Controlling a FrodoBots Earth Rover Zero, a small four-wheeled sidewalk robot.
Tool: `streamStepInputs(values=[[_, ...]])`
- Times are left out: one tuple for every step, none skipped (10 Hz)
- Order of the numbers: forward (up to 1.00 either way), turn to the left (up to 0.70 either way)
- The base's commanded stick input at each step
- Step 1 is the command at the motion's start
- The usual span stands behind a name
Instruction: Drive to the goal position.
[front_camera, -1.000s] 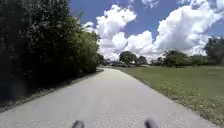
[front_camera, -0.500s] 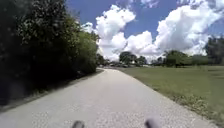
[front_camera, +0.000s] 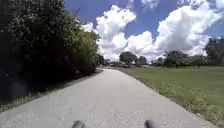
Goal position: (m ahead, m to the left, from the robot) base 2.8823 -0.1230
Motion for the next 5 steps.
streamStepInputs(values=[[0.50, -0.01], [0.50, -0.04], [0.50, -0.07], [0.50, -0.09], [0.50, -0.12]])
